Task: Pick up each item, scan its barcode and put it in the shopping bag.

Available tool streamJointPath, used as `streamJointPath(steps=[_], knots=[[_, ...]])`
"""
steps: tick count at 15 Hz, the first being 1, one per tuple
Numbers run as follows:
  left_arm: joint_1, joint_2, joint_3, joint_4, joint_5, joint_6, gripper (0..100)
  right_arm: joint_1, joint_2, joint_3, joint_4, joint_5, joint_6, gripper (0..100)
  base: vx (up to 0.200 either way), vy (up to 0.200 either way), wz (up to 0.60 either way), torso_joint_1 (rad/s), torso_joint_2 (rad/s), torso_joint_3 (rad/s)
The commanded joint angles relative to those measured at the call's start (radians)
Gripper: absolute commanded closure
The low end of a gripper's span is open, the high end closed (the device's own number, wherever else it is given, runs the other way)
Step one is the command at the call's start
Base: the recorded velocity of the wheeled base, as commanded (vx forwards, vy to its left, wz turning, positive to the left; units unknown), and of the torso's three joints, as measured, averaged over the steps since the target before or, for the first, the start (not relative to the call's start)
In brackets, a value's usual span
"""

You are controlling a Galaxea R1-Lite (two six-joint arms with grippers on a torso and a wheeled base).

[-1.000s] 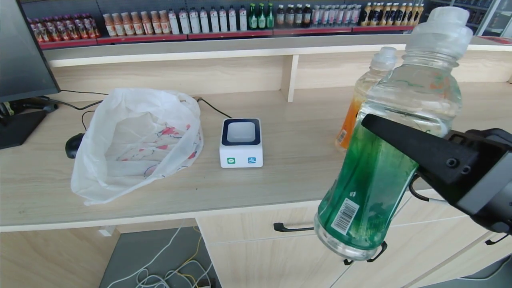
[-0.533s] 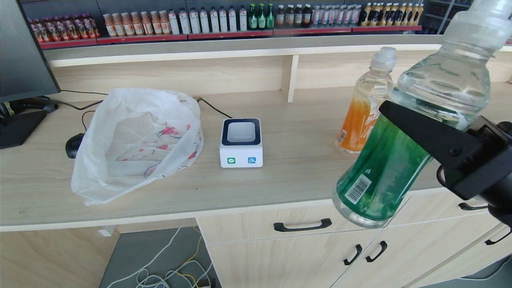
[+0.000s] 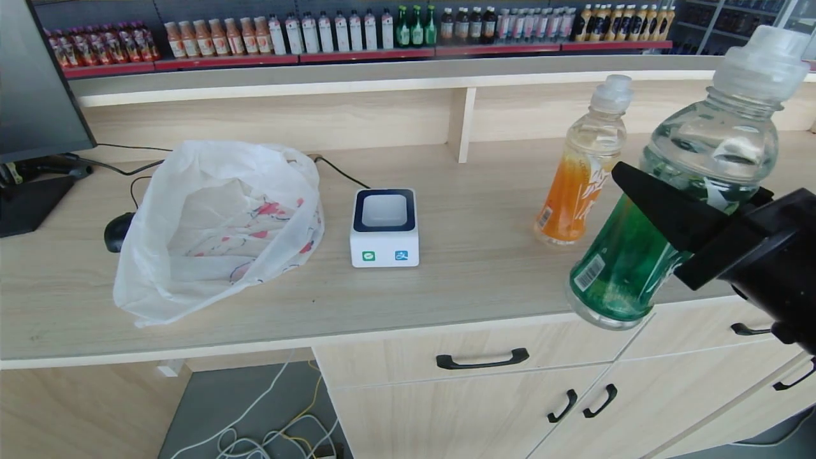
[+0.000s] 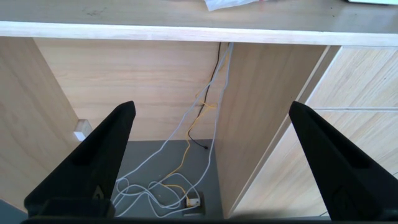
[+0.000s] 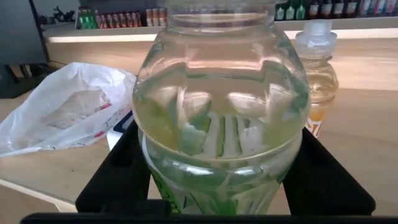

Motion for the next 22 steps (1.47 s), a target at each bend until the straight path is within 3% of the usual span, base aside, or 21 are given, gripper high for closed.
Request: streamJointPath(steps=[1, 4, 6, 18, 22], knots=[[0.0, 0.0, 0.0, 0.0, 0.0, 0.0, 0, 0.0, 0.009, 0.019, -0.001, -0.025, -0.028, 100, 0.0, 0.0, 0.0, 0.0, 0.0, 0.0], [0.0, 0.0, 0.0, 0.0, 0.0, 0.0, 0, 0.0, 0.009, 0.014, -0.002, -0.045, -0.045, 100, 0.0, 0.0, 0.0, 0.0, 0.0, 0.0], [0.0, 0.0, 0.0, 0.0, 0.0, 0.0, 0, 0.0, 0.009, 0.024, -0.001, -0.085, -0.042, 100, 0.0, 0.2, 0.0, 0.0, 0.01, 0.005], [0.0, 0.0, 0.0, 0.0, 0.0, -0.006, 0, 0.001, 0.017, 0.01, -0.002, -0.086, -0.054, 100, 0.0, 0.2, 0.0, 0.003, 0.0, 0.002], [0.0, 0.0, 0.0, 0.0, 0.0, -0.004, 0, -0.005, 0.008, -0.016, -0.004, -0.106, -0.123, 100, 0.0, 0.0, 0.0, 0.0, 0.0, 0.0]])
